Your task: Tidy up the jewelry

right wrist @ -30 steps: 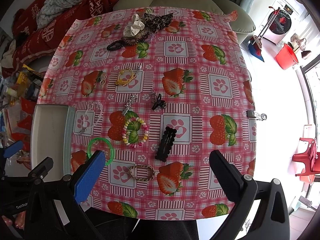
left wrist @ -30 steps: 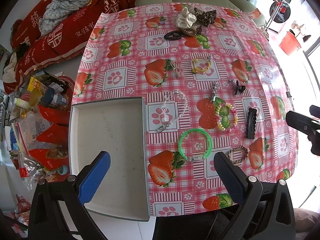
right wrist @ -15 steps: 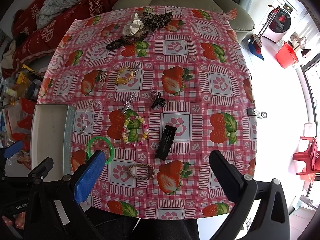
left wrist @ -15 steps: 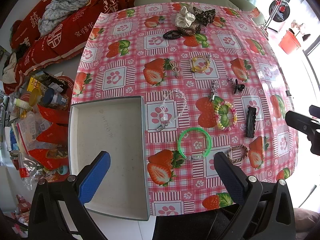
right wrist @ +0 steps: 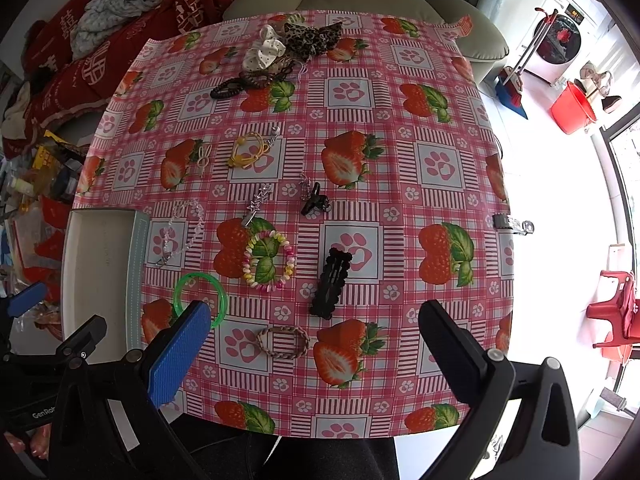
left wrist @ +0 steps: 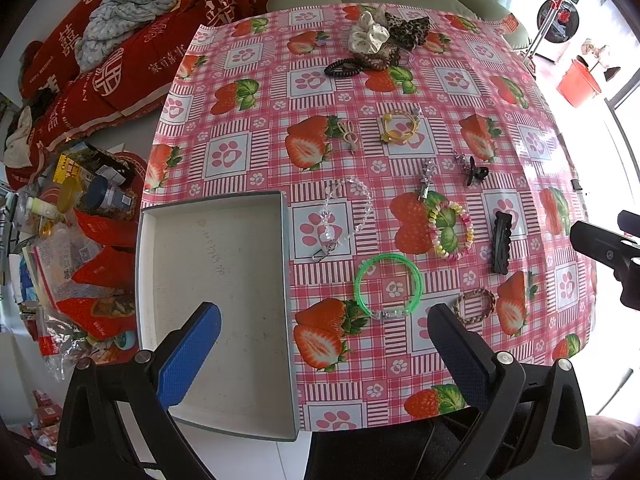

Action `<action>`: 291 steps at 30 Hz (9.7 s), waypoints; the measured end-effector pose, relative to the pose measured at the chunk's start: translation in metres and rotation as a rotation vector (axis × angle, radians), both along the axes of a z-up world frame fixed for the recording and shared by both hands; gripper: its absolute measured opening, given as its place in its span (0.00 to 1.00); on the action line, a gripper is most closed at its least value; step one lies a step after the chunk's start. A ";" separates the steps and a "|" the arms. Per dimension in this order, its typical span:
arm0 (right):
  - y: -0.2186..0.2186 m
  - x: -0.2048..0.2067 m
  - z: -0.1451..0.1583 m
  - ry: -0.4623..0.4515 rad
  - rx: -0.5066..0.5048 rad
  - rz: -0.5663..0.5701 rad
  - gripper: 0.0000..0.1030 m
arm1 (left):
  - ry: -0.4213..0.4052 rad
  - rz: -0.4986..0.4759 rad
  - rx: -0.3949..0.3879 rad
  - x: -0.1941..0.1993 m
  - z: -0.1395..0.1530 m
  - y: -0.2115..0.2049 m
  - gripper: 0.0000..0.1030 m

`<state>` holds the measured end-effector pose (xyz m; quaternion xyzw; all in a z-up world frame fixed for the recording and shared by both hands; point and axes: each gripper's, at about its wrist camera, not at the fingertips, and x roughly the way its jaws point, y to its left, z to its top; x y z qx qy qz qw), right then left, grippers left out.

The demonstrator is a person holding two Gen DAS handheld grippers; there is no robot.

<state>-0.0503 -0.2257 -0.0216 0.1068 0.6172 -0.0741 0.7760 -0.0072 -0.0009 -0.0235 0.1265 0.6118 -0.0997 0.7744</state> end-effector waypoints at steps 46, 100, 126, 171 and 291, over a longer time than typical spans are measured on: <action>-0.036 0.013 -0.151 0.259 0.071 -0.094 0.95 | 0.206 -0.050 0.016 0.029 -0.132 -0.047 0.72; 0.106 0.078 -0.052 0.026 0.167 0.251 0.32 | 0.040 0.271 -0.133 0.030 -0.034 0.091 0.12; 0.286 0.142 -0.137 0.172 0.227 0.521 0.31 | 0.052 0.448 -0.004 0.107 -0.129 0.197 0.12; 0.162 0.089 -0.069 0.089 0.324 0.250 0.71 | 0.050 0.205 -0.002 0.045 -0.053 0.114 1.00; -0.066 0.083 -0.137 0.064 0.125 -0.069 0.06 | 0.156 -0.059 -0.147 0.065 -0.101 -0.051 0.15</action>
